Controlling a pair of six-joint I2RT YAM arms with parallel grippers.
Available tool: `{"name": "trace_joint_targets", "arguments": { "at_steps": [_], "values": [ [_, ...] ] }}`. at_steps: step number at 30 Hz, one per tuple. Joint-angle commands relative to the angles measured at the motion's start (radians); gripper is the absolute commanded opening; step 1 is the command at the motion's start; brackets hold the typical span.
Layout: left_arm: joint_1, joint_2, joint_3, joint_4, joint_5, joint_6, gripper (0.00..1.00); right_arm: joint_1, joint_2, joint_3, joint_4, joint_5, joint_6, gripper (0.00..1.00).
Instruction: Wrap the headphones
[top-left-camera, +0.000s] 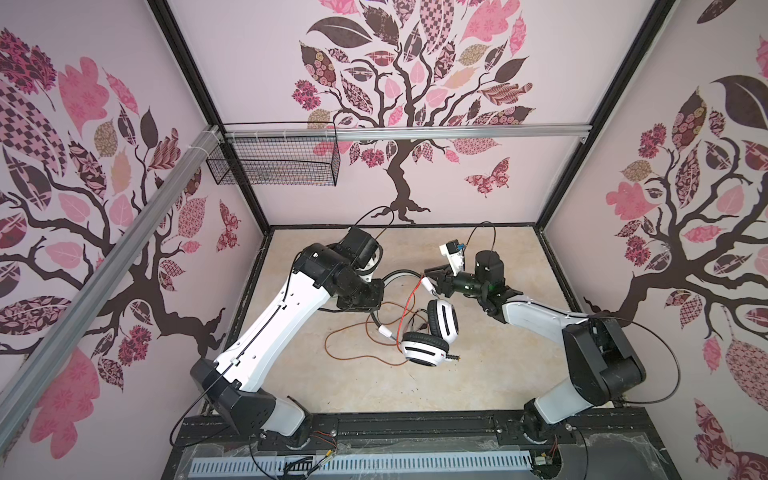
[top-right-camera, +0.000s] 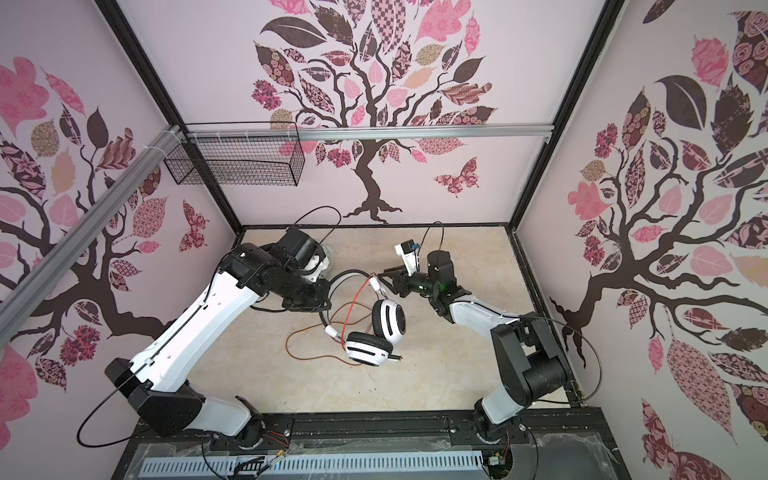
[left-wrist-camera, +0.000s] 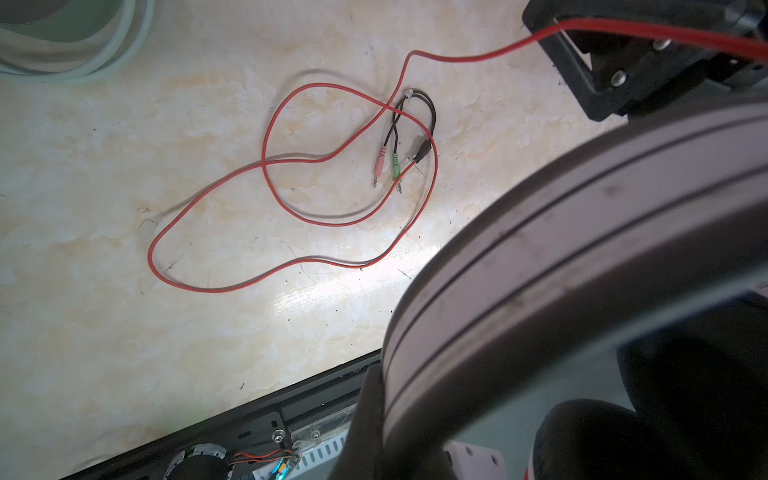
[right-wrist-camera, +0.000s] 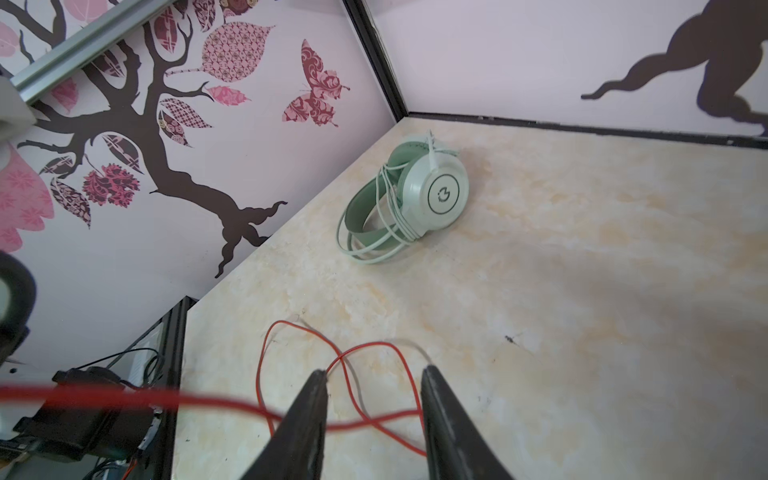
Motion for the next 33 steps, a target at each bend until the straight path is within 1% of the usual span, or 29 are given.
{"name": "trace_joint_targets", "arguments": {
  "at_steps": [1,4,6,7,8,9,12,14,15,18,20,23,28,31,32,33],
  "values": [
    [0.009,-0.024,0.010,0.058,0.061,-0.020,0.00,0.005,-0.003,0.078,0.014,0.006,0.028,0.00],
    [0.012,-0.025,0.009,0.054,0.061,-0.018,0.00,0.005,-0.049,0.091,-0.050,0.096,0.011,0.00],
    [0.014,-0.030,0.008,0.052,0.059,-0.014,0.00,0.003,-0.094,0.065,-0.083,0.175,-0.003,0.00],
    [0.015,-0.032,0.008,0.050,0.058,-0.012,0.00,0.003,-0.119,0.048,-0.096,0.217,-0.007,0.10],
    [0.020,-0.033,0.008,0.049,0.058,-0.010,0.00,0.003,-0.145,0.019,-0.106,0.261,-0.009,0.34],
    [0.024,-0.033,0.008,0.046,0.057,-0.010,0.00,0.001,-0.180,-0.021,-0.104,0.291,-0.011,0.48],
    [0.033,-0.035,0.005,0.043,0.066,-0.006,0.00,-0.002,-0.276,-0.153,-0.072,0.319,-0.019,0.63],
    [0.036,-0.036,0.005,0.045,0.073,-0.001,0.00,-0.001,-0.332,-0.267,0.033,0.289,0.014,0.69],
    [0.038,-0.037,0.004,0.045,0.076,0.000,0.00,-0.001,-0.353,-0.328,0.097,0.253,0.033,0.70],
    [0.040,-0.037,0.002,0.051,0.085,0.002,0.00,-0.002,-0.362,-0.433,0.229,0.141,0.066,0.72],
    [0.041,-0.037,-0.004,0.056,0.093,0.001,0.00,-0.001,-0.328,-0.454,0.294,0.073,0.074,0.73],
    [0.040,-0.037,-0.009,0.060,0.099,-0.001,0.00,0.006,-0.236,-0.407,0.334,0.018,0.077,0.73],
    [0.041,-0.041,-0.007,0.060,0.100,-0.004,0.00,0.031,-0.062,-0.257,0.422,-0.025,0.134,0.70],
    [0.042,-0.041,-0.005,0.059,0.103,-0.006,0.00,0.062,0.012,-0.154,0.421,-0.034,0.144,0.65],
    [0.043,-0.039,-0.003,0.060,0.106,-0.006,0.00,0.068,0.027,-0.126,0.415,-0.032,0.142,0.61],
    [0.043,-0.038,-0.003,0.060,0.108,-0.006,0.00,0.071,0.036,-0.103,0.409,-0.028,0.144,0.48]
  ]
}}
